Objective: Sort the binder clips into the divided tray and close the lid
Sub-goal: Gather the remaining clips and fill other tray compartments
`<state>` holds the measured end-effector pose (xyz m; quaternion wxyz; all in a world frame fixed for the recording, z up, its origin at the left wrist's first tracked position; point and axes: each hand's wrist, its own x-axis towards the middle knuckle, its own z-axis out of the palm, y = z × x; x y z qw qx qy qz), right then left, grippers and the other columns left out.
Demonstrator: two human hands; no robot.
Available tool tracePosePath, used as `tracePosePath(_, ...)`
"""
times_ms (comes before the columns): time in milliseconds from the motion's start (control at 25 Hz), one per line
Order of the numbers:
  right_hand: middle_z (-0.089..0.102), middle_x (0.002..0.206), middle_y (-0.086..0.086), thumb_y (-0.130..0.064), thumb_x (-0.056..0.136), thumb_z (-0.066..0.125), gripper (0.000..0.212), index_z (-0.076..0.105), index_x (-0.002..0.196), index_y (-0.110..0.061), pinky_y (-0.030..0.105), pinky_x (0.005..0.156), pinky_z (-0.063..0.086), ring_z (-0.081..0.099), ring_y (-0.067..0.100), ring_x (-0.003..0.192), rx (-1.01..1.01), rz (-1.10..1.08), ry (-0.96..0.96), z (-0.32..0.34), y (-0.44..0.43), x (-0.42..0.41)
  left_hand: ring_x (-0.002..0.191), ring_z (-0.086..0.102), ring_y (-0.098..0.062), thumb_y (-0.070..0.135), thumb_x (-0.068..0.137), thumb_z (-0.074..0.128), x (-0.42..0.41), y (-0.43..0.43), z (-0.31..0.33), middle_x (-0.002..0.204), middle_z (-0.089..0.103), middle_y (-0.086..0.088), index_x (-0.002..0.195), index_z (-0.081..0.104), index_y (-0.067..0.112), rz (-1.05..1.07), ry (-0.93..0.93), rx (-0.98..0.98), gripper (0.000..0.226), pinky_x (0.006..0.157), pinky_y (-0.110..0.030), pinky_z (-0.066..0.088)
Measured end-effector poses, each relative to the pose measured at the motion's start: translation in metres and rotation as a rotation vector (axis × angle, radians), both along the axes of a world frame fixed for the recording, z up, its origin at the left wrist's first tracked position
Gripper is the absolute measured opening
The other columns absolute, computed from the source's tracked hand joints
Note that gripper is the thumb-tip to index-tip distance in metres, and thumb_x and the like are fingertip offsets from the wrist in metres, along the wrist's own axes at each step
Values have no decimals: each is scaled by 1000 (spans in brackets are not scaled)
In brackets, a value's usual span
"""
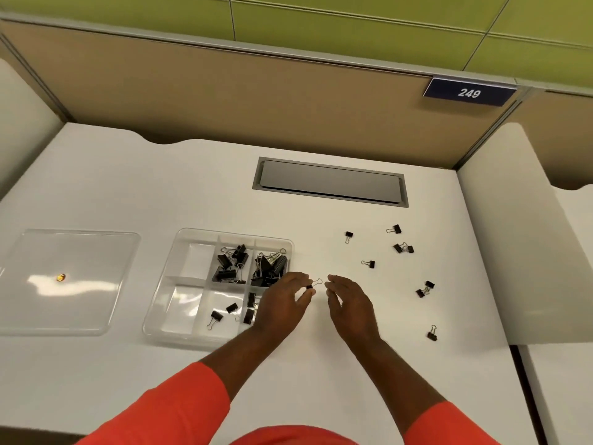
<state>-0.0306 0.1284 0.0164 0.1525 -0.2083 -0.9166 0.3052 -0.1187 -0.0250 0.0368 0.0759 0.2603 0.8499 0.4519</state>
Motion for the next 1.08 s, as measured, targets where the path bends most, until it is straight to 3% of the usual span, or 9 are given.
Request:
tracePosePath(80,70,121,-9,-7,89,71,23,77,106,-21,9,97,39,62,4,112,-5,9,28,1,-14,3,102,62,2,26,87,75,4,-22,6,112,68,13,106,73,22,42,-47,18,19,82,-13,49)
tracePosePath(200,71,120,-8,-5,87,72,23,77,104,-20,17,95,45,63,7,111,3,36,55,1,-41,7,102,60,4,22,86,76,5,-63,9,110,68,17,104,73,23,119,-67,18,18,81,-4,42)
tracePosePath(400,71,118,-7,-3,86,73,24,77,104,-19,23,94,50,64,8,111,4,65,81,0,-78,2,99,62,5,20,84,77,-3,-121,-4,107,67,19,102,72,25,186,-49,12,19,82,-18,51)
tracePosePath(560,71,118,-5,-1,87,72,24,76,104,-18,7,99,39,63,7,112,-19,90,118,1,-102,-10,93,64,2,20,84,78,-10,-151,-8,105,67,19,101,72,23,219,-30,13,18,72,-16,53)
tracePosePath(680,71,119,-3,-1,87,72,24,77,105,-17,6,100,37,62,8,113,-31,70,99,3,-119,-18,93,64,2,17,83,79,-16,-167,-11,106,66,19,99,72,21,233,-15,43,18,70,-14,52)
tracePosePath(840,72,118,-1,-2,86,72,25,77,106,-16,3,100,33,61,9,112,-10,87,105,5,-142,-27,107,61,1,24,82,79,-28,-183,-16,120,65,17,110,69,26,228,6,-12,29,86,-21,52)
tracePosePath(960,70,120,-3,-7,90,70,26,74,113,-18,13,98,44,62,9,113,-10,117,99,6,-162,-33,121,51,0,29,81,81,-37,-195,-20,130,63,9,119,67,23,183,89,-70,41,106,-31,44)
tracePosePath(1080,70,120,-1,-7,89,70,29,72,116,-18,19,96,48,63,11,112,-3,161,136,8,-178,-38,131,46,-5,34,80,81,-43,-205,-22,139,58,5,127,62,22,137,128,-123,52,112,-39,38)
